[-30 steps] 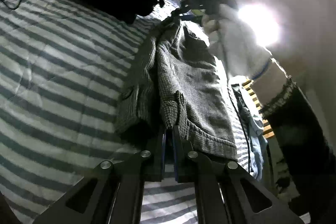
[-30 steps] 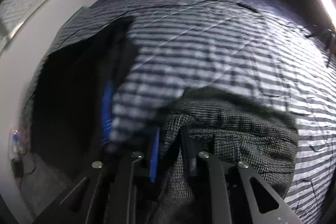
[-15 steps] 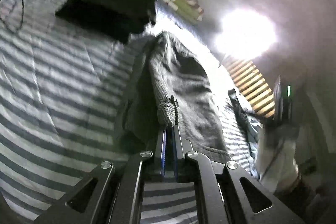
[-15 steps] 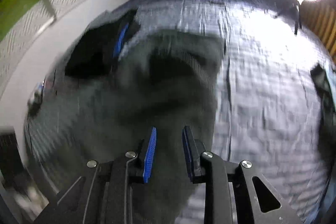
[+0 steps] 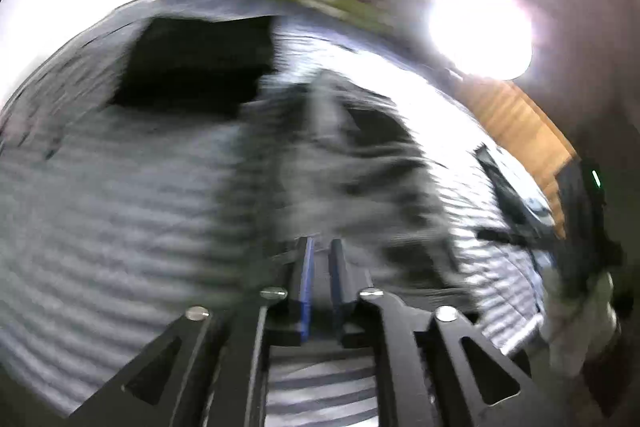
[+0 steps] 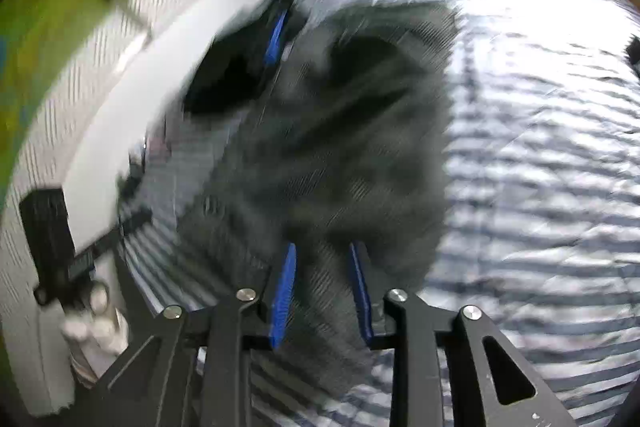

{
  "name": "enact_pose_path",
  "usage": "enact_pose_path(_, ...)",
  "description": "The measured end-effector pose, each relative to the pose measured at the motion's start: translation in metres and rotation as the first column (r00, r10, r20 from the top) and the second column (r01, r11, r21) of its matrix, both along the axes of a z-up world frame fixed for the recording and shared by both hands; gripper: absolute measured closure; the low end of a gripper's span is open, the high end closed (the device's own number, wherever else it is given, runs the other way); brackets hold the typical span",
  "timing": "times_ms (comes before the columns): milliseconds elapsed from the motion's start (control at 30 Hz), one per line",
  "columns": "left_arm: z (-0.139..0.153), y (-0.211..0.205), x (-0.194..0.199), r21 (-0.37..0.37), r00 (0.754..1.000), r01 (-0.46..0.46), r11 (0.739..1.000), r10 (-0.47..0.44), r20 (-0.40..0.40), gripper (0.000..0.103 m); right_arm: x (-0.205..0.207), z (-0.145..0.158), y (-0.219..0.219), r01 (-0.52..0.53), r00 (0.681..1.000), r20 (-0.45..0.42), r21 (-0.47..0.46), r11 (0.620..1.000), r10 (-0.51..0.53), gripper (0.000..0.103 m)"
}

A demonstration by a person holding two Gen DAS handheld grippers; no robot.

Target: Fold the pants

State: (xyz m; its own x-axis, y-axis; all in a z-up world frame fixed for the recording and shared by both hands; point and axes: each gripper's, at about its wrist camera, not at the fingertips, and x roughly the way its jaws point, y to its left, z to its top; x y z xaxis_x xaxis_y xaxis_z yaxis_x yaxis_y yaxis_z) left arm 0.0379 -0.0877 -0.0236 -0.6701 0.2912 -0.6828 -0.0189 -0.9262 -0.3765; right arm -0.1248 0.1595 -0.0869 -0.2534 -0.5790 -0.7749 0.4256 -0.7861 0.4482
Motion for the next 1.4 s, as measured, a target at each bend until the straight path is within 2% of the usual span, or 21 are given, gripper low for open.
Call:
enact_pose_path(33,0.003,0.018,-0.013,0.006,0.999,0.043,0.999,-0.043,0.000,0.068,-0.008,0.007,0.010,0.035,0.999,-0.020,0.004,0.999,-0.035,0.073)
enact_pose_path(67,0.006,0.035,-0.025,0.017,0.996,0.089,0.996,-0.089,0.003,0.059,-0.017,0.014,0.023,0.080,0.996,-0.042,0.005,0.997,-0.080,0.072)
enact_pose_path(100,0.007,0.059,-0.044,0.037,0.988,0.156,0.987,-0.156,-0.002,0.042,-0.026,0.019,0.030,0.113,0.992,-0.055,0.002,0.994,-0.113,0.070)
enact_pose_path(133,0.006,0.075,-0.055,0.052,0.981,0.194,0.980,-0.194,-0.005,0.036,-0.037,0.022,0.038,0.137,0.989,-0.060,-0.005,0.991,-0.137,0.069)
enact_pose_path(267,-0.029,0.130,-0.098,0.137,0.954,0.282,0.950,-0.293,0.064,0.036,-0.097,0.021,0.059,0.212,0.977,-0.002,-0.073,0.975,-0.212,0.062)
enact_pose_path(367,-0.063,0.155,-0.118,0.107,0.931,0.308,0.945,-0.323,0.170,0.036,-0.146,0.010,0.060,0.249,0.968,0.036,-0.095,0.964,-0.247,0.061)
enact_pose_path(433,-0.076,0.163,-0.126,0.084,0.924,0.316,0.945,-0.327,0.200,0.030,-0.175,0.001,0.053,0.256,0.967,0.047,-0.089,0.963,-0.252,0.061)
enact_pose_path(500,-0.084,0.166,-0.134,0.082,0.919,0.324,0.942,-0.335,0.209,0.023,-0.201,-0.012,0.048,0.260,0.964,0.083,-0.103,0.960,-0.252,0.061)
enact_pose_path(567,-0.085,0.167,-0.135,0.079,0.913,0.345,0.935,-0.354,0.201,0.021,-0.220,-0.028,0.042,0.270,0.960,0.114,-0.119,0.956,-0.257,0.061)
enact_pose_path(700,-0.086,0.187,-0.128,-0.041,0.898,0.413,0.910,-0.400,0.186,0.016,-0.243,-0.057,0.031,0.276,0.952,0.172,-0.130,0.952,-0.253,0.061)
enact_pose_path(867,-0.091,0.193,-0.116,-0.099,0.888,0.448,0.888,-0.430,0.164,0.011,-0.261,-0.083,0.028,0.299,0.937,0.252,-0.229,0.926,-0.240,0.061)
enact_pose_path(900,-0.091,0.193,-0.115,-0.096,0.887,0.451,0.887,-0.434,0.161,0.011,-0.264,-0.085,0.027,0.301,0.937,0.256,-0.250,0.920,-0.237,0.062)
enact_pose_path(933,-0.091,0.192,-0.115,-0.086,0.886,0.452,0.888,-0.435,0.160,0.011,-0.267,-0.086,0.024,0.299,0.938,0.258,-0.267,0.916,-0.231,0.076)
enact_pose_path(967,-0.091,0.191,-0.116,-0.077,0.885,0.454,0.888,-0.438,0.159,0.011,-0.268,-0.085,0.022,0.293,0.940,0.257,-0.276,0.916,-0.223,0.084)
enact_pose_path(1033,-0.091,0.190,-0.117,-0.065,0.881,0.460,0.885,-0.446,0.159,0.011,-0.270,-0.075,0.010,0.274,0.950,0.217,-0.237,0.932,-0.224,0.088)
enact_pose_path(1133,-0.091,0.191,-0.115,-0.058,0.875,0.471,0.880,-0.458,0.158,0.011,-0.272,-0.039,-0.012,0.203,0.978,0.069,-0.111,0.973,-0.197,0.093)
enact_pose_path(1200,-0.092,0.192,-0.114,-0.066,0.871,0.480,0.875,-0.467,0.153,0.011,-0.277,-0.015,-0.028,0.167,0.984,-0.051,-0.027,0.986,-0.169,0.093)
enact_pose_path(1267,-0.092,0.193,-0.115,-0.067,0.871,0.481,0.874,-0.468,0.153,0.011,-0.284,-0.019,-0.047,0.152,0.984,-0.101,0.074,0.986,-0.144,0.093)
enact_pose_path(1333,-0.093,0.191,-0.110,-0.060,0.867,0.486,0.872,-0.473,0.158,0.011,-0.289,-0.041,-0.066,0.145,0.985,-0.121,0.232,0.962,-0.119,0.090)
enact_pose_path(1367,-0.092,0.191,-0.111,-0.054,0.866,0.487,0.872,-0.474,0.159,0.010,-0.290,-0.050,-0.070,0.146,0.986,-0.118,0.277,0.950,-0.118,0.089)
enact_pose_path(1400,-0.088,0.188,-0.105,-0.036,0.866,0.485,0.874,-0.474,0.158,0.010,-0.290,-0.049,-0.066,0.155,0.985,-0.119,0.267,0.951,-0.127,0.088)
